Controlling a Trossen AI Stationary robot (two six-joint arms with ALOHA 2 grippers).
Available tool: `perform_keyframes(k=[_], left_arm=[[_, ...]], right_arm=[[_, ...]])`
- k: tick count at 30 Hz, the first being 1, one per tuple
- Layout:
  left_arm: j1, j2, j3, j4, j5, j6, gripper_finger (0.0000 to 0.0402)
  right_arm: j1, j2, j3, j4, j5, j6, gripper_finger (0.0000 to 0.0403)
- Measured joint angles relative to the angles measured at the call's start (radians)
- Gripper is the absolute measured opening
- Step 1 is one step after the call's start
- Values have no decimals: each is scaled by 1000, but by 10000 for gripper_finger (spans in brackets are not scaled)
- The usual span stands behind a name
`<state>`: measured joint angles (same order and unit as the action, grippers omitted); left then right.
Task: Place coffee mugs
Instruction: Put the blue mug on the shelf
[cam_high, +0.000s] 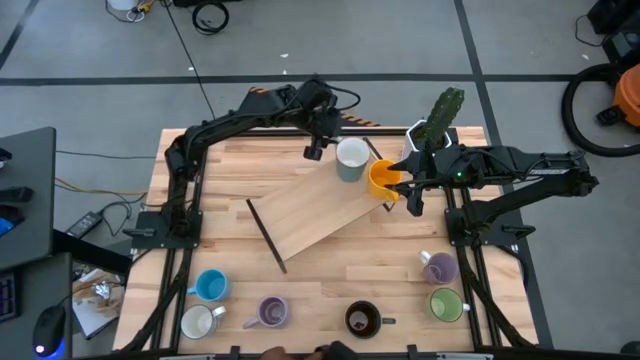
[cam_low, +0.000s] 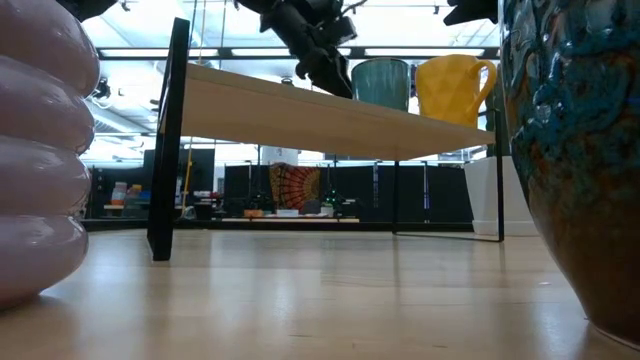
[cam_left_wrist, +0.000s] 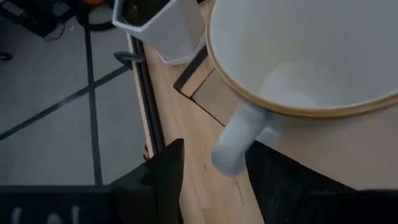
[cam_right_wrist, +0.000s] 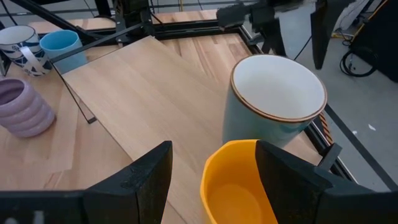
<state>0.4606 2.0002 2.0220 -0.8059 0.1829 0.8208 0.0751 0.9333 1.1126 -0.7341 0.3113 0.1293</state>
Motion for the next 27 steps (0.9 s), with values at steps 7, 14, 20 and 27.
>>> perform_keyframes(k=[7, 14, 20, 27], left_arm=[[-7, -54, 0, -50, -34, 0, 177], [1, -84, 1, -237, -34, -135, 176], [-29, -76, -1, -331, 54, -280, 176], [-113, -76, 0, -321, 59, -377, 168]], right_arm=[[0, 0, 0, 0, 0, -2, 236], [0, 0, 0, 0, 0, -13, 236], [0, 0, 0, -1, 0, -17, 236], [0, 0, 0, -8, -26, -7, 236]])
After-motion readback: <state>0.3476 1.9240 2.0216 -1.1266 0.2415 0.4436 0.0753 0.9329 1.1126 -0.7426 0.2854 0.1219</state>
